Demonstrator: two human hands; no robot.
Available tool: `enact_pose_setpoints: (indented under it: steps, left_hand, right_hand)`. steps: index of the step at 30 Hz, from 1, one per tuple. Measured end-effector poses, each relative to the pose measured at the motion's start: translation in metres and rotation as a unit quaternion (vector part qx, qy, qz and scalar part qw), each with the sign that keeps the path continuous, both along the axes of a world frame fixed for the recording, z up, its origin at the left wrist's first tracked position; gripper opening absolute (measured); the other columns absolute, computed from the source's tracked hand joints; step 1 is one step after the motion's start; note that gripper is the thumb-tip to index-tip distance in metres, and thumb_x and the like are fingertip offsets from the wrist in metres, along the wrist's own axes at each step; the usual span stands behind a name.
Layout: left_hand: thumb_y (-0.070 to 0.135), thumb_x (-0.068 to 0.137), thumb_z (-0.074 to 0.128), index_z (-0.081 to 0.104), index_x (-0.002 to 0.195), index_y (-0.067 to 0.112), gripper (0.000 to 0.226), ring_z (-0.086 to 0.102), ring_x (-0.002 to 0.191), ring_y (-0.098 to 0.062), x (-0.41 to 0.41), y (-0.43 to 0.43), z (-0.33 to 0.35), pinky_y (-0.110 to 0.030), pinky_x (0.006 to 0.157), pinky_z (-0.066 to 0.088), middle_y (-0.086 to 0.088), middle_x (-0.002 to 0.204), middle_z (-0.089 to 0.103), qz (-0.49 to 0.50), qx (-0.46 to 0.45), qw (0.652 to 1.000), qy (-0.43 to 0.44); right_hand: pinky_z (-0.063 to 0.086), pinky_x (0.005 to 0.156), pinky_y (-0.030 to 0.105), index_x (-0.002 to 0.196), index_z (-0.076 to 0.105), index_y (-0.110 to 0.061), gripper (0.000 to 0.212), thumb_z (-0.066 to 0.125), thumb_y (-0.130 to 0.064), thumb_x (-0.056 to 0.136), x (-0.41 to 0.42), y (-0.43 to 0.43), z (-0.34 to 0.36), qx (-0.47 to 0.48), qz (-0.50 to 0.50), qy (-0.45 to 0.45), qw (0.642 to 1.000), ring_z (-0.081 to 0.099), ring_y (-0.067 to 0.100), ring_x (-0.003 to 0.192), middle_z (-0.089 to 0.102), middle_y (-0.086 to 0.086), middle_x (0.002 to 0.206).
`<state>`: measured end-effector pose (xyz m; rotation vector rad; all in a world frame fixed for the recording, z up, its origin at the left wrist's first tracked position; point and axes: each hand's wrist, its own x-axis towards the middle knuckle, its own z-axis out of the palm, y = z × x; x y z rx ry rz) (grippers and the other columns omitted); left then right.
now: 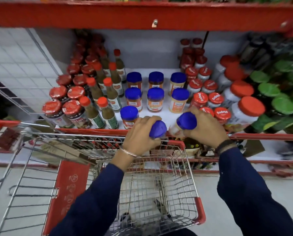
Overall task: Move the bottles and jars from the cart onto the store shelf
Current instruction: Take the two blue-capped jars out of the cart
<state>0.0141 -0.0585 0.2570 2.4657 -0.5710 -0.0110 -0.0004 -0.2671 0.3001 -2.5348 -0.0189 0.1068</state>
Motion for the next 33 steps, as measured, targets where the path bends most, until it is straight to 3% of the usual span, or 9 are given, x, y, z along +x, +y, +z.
enact_pose_setpoints:
  steps: [4,9,16,24,29,33]
  left_hand:
    - [0.024,0.068,0.073,0.045,0.125,0.018,0.063,0.051,0.111,-0.029,0.031,-0.011,0.003,-0.041,0.090,0.047,-0.010,0.125,0.055,0.008,-0.007,1.000,-0.024]
    - [0.024,0.071,0.070,0.046,0.125,0.017,0.060,0.052,0.109,-0.032,0.059,-0.019,-0.010,-0.046,0.090,0.048,-0.012,0.124,0.053,0.001,0.012,1.000,-0.021]
    - [0.025,0.074,0.069,0.045,0.129,0.016,0.061,0.051,0.114,-0.033,0.074,-0.020,-0.020,-0.046,0.090,0.050,-0.012,0.132,0.049,-0.007,0.056,0.998,0.032]
    - [0.019,0.078,0.065,0.031,0.140,0.020,0.070,0.045,0.122,-0.034,0.083,-0.020,-0.029,-0.049,0.094,0.049,-0.012,0.140,0.037,-0.014,0.117,0.991,0.056]
    - [0.009,0.079,0.061,0.026,0.141,0.022,0.072,0.046,0.123,-0.035,0.076,-0.012,-0.033,-0.047,0.093,0.050,-0.011,0.145,0.031,-0.017,0.104,0.992,0.066]
    - [0.018,0.085,0.057,0.035,0.137,0.019,0.057,0.047,0.123,-0.027,0.050,0.011,-0.019,-0.043,0.092,0.049,-0.006,0.143,0.038,0.008,0.018,1.000,-0.006]
  right_hand:
    - [0.052,0.078,0.043,0.115,0.048,-0.020,0.057,0.076,-0.029,0.066,0.031,-0.005,-0.006,-0.012,-0.008,-0.039,0.999,0.060,0.032,0.097,0.063,0.008,0.112]
    - [0.048,0.080,0.042,0.123,0.046,-0.017,0.059,0.072,-0.016,0.071,0.065,-0.004,-0.031,-0.087,0.021,-0.006,0.996,0.056,0.035,0.108,0.056,0.014,0.123]
    - [0.054,0.074,0.046,0.102,0.055,-0.013,0.034,0.065,-0.011,0.070,0.083,-0.006,-0.048,-0.076,0.064,0.027,0.995,0.061,0.032,0.089,0.062,0.012,0.102]
    - [0.051,0.085,0.047,0.122,0.050,-0.015,0.053,0.067,-0.010,0.072,0.080,-0.006,-0.054,-0.091,0.058,0.045,0.993,0.057,0.034,0.108,0.055,0.013,0.121]
    - [0.045,0.099,0.048,0.141,0.031,-0.015,0.074,0.067,-0.013,0.075,0.068,-0.001,-0.053,-0.154,0.050,0.063,0.985,0.045,0.037,0.125,0.038,0.015,0.143]
    - [0.039,0.103,0.048,0.140,0.030,-0.014,0.071,0.063,-0.023,0.079,0.051,0.028,-0.039,-0.190,0.001,-0.044,0.981,0.040,0.037,0.128,0.037,0.015,0.143]
